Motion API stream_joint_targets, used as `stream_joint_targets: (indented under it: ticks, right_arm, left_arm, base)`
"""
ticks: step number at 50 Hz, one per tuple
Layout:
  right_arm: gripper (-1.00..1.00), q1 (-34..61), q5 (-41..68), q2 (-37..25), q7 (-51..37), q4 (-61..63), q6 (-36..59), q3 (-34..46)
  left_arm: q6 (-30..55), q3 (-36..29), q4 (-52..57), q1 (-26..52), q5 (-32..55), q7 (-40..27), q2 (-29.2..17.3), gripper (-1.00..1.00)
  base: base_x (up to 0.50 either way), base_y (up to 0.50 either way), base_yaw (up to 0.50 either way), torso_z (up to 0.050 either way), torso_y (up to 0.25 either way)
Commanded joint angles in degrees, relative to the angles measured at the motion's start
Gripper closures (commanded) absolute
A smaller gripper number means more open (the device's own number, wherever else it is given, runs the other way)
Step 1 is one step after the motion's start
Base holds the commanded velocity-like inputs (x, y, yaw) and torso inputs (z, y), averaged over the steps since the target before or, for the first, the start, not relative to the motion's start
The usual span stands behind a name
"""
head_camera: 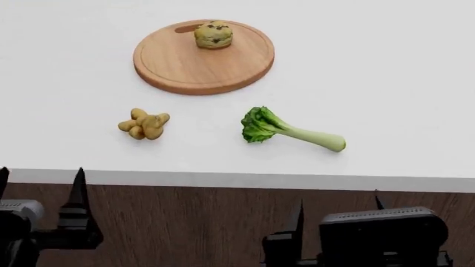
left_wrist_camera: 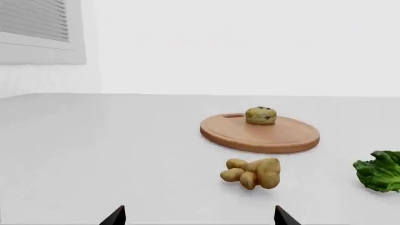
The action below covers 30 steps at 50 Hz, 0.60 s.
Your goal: Clear the non-vegetable object off the cutting board and place the vegetables onto it.
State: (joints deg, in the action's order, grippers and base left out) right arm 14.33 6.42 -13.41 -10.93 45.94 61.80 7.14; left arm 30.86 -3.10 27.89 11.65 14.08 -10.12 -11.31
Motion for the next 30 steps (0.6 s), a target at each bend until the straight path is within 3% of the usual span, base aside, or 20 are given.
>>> stream_joint_targets:
  ticks: [1,3,6,7,9,11,15,22,30]
  right_arm:
    - [-1.00,15.3,5.4,-4.5,2.7,11.9,28.2,-2.6]
    - [-1.00,18.3,18.8,-8.7,-5.9,9.0,28.2,-6.7]
    - [-1.00,26.9,44.6,-17.1,-31.7,2.9,28.1,-9.8]
    - [-1.00,29.0,53.2,-18.8,-36.6,0.9,28.1,-9.4]
    - [-1.00,33.3,69.6,-20.7,-40.7,-2.3,27.8,-8.5]
    - [-1.00,37.7,75.4,-21.8,-43.5,-5.6,27.5,-8.3]
    - [-1.00,43.8,80.8,-23.5,-44.6,-11.0,26.6,-6.8]
    - [-1.00,51.3,80.5,-25.9,-39.3,-18.8,25.5,-4.1]
    - [-1.00,61.1,70.6,-27.2,-27.0,-26.9,23.3,4.3]
  left_arm:
    - [11.1,1.3,3.8,11.1,4.5,0.6,-1.9,-1.00]
    - [13.7,1.7,2.9,14.3,5.6,0.9,-2.2,-1.00]
    - [14.7,2.0,0.1,18.0,5.4,0.5,-2.5,-1.00]
    - [13.6,1.6,-1.4,18.7,4.7,0.7,-2.7,-1.00]
    - [13.2,1.1,-4.0,21.3,4.0,1.1,-3.3,-1.00]
    - [13.5,0.4,-5.7,23.6,3.8,1.8,-4.0,-1.00]
    - [14.3,-0.7,-8.9,27.5,3.5,2.6,-4.4,-1.00]
    - [17.4,-1.3,-16.0,35.5,4.6,4.0,-3.8,-1.00]
    - [17.3,-2.7,-24.3,43.1,4.3,5.2,-2.9,-1.00]
  base:
    - [0.00,0.00,0.00,0.000,0.000]
    - [0.00,0.00,0.00,0.000,0.000]
    - [0.00,0.00,0.00,0.000,0.000]
    - [0.00,0.00,0.00,0.000,0.000]
    - [0.00,0.00,0.00,0.000,0.000]
    - [0.00,0.00,0.00,0.000,0.000]
    - [0.00,0.00,0.00,0.000,0.000]
    - [0.00,0.00,0.00,0.000,0.000]
    - [0.00,0.00,0.00,0.000,0.000]
